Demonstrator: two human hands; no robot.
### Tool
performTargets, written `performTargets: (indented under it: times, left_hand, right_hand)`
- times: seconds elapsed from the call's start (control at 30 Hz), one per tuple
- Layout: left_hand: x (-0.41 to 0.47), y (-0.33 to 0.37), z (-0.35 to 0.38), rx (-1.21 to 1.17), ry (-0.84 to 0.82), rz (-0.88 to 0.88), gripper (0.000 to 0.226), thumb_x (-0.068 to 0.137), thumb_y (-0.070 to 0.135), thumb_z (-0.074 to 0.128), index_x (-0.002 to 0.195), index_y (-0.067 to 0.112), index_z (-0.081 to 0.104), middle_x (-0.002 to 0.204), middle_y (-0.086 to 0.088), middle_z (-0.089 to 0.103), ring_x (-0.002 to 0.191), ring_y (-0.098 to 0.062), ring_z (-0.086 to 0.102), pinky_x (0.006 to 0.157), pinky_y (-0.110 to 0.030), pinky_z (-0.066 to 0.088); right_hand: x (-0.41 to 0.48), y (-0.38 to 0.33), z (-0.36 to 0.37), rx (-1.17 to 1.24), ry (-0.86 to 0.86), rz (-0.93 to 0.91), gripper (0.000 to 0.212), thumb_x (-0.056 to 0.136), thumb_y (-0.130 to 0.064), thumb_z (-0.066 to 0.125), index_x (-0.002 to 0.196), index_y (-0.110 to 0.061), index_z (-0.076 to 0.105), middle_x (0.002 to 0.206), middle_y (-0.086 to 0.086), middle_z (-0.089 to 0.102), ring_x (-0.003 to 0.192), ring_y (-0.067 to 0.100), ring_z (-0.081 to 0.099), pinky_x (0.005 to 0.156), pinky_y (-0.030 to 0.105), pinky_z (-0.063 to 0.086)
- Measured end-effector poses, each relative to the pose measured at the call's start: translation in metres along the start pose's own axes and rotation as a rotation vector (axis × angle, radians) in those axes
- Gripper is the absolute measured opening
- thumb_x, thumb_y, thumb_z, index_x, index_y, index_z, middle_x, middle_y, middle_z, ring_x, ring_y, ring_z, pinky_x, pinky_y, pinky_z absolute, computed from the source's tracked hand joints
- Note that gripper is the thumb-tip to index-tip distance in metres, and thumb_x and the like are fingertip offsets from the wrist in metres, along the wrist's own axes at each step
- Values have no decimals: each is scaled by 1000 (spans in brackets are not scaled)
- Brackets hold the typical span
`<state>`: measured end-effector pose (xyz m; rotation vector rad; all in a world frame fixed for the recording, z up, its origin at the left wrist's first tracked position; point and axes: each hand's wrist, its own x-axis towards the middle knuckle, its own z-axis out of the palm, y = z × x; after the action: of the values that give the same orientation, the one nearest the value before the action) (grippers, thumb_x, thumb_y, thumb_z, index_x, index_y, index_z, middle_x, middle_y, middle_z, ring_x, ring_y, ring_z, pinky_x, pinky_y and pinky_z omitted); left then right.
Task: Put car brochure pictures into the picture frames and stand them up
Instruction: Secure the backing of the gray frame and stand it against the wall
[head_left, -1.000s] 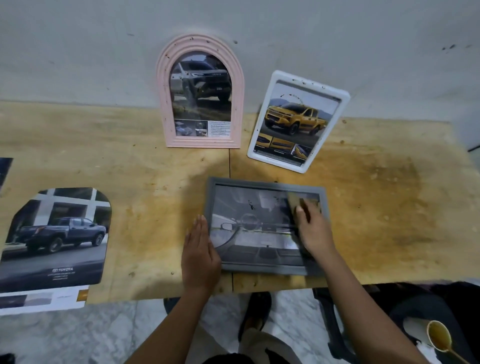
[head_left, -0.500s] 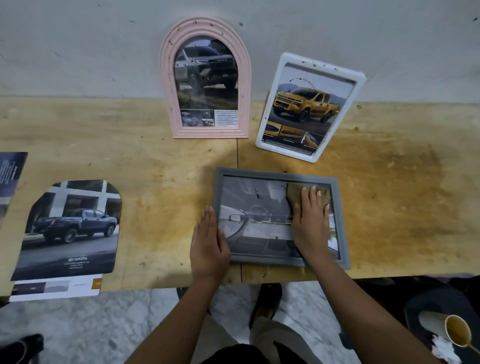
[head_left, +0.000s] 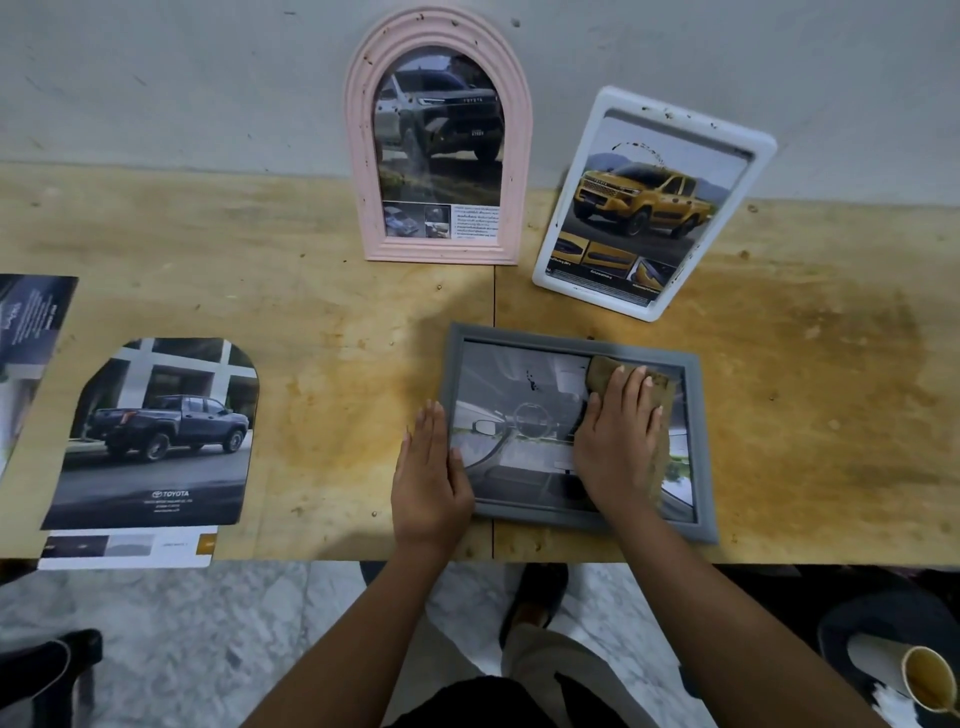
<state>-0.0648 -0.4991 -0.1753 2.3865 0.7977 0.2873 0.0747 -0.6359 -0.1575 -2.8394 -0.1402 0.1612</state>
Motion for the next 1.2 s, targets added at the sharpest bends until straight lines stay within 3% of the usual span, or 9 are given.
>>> performTargets:
  times: [0.1, 0.37, 0.67, 0.97, 1.2]
  left_hand:
    - [0, 0, 1, -4, 0, 1, 55, 94, 30, 30, 145, 9, 33, 151, 0, 32, 140, -9, 21, 116, -25, 13]
    - [1, 0, 1, -5, 0, 4, 55, 93, 28, 30, 144, 8, 34, 151, -2, 34, 141, -8, 21, 115, -29, 19]
    - [2, 0, 1, -29, 7, 9, 53, 93, 25, 33, 144, 7, 33, 150, -5, 35, 141, -7, 20, 115, -19, 8]
    - [2, 0, 1, -57, 38, 41, 52, 93, 23, 34, 142, 4, 37, 148, -8, 38, 140, -8, 22, 116, -19, 9]
    - [2, -1, 2, -50, 46, 53, 52, 93, 21, 35, 141, 2, 37, 147, -10, 39, 140, -11, 24, 117, -24, 13]
  right_hand:
    - [0, -1, 2, -16, 18, -37, 48, 100, -22, 33, 145, -5, 28, 154, 15, 23, 144, 29, 17, 115, 48, 13]
    - [1, -8, 4, -5, -19, -76, 48, 100, -20, 31, 147, -8, 25, 156, 10, 17, 145, 24, 10, 117, 41, 7]
    - [1, -21, 6, 86, -52, -136, 46, 101, -15, 28, 147, -8, 25, 157, 9, 14, 146, 20, 6, 118, 35, -1]
    - [-2, -34, 11, 188, -40, -195, 45, 99, -10, 32, 144, -9, 32, 155, 6, 21, 145, 16, 11, 118, 30, -1]
    - [-5, -43, 14, 137, -72, -299, 51, 96, -22, 21, 143, -10, 34, 154, 8, 24, 144, 17, 17, 117, 30, 1]
